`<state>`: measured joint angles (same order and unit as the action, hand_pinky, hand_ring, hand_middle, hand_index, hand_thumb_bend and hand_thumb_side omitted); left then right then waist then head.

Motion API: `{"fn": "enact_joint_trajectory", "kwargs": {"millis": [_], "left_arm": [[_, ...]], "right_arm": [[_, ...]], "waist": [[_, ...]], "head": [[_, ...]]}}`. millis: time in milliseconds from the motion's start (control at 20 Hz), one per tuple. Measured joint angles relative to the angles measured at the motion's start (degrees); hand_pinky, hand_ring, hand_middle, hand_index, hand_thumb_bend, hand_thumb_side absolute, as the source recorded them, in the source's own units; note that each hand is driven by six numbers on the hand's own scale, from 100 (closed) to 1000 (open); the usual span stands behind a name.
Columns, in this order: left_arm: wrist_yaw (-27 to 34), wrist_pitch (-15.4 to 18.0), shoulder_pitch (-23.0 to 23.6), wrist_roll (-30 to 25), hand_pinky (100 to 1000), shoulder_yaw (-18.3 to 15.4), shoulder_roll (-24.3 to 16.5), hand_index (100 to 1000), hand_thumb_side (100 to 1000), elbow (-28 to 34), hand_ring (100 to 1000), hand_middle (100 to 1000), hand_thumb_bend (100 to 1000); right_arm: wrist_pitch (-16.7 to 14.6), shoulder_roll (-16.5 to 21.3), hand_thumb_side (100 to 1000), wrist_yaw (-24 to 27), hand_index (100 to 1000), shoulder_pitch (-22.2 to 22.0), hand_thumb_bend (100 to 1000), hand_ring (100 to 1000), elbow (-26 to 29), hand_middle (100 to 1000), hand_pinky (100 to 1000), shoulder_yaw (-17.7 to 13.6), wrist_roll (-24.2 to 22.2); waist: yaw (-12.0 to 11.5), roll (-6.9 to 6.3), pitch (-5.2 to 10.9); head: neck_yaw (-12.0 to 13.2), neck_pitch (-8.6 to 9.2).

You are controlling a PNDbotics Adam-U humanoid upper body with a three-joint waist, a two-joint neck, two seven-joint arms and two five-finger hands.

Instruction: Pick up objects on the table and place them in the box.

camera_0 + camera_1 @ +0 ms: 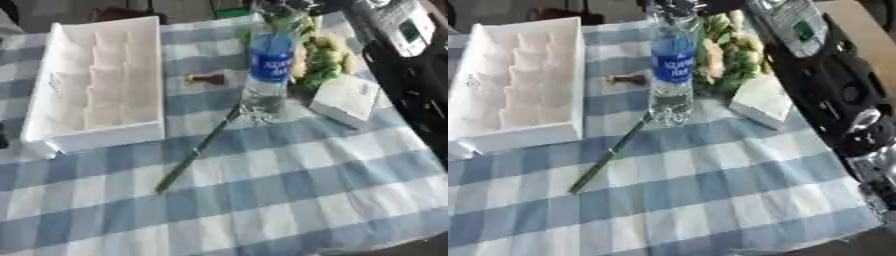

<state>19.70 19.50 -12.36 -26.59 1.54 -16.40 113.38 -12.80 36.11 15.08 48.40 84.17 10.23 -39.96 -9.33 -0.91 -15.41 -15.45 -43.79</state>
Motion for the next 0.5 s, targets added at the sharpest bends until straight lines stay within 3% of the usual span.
{"fn": "enact_joint_trajectory", "kwargs": {"millis": [500], "left_arm": [[2.76, -0.81, -2.74, -2.74, 444, 2.37, 0.64, 700, 765, 0.00, 568, 704, 183]], "right_arm": [[-1.15, -0.96, 431, -2.40, 357, 5.29, 100, 325, -7.46, 373, 100, -1.43, 4.06]], "waist": [[-5.32, 1.76, -1.25]], "head": [[-1.30, 2.27]]}}
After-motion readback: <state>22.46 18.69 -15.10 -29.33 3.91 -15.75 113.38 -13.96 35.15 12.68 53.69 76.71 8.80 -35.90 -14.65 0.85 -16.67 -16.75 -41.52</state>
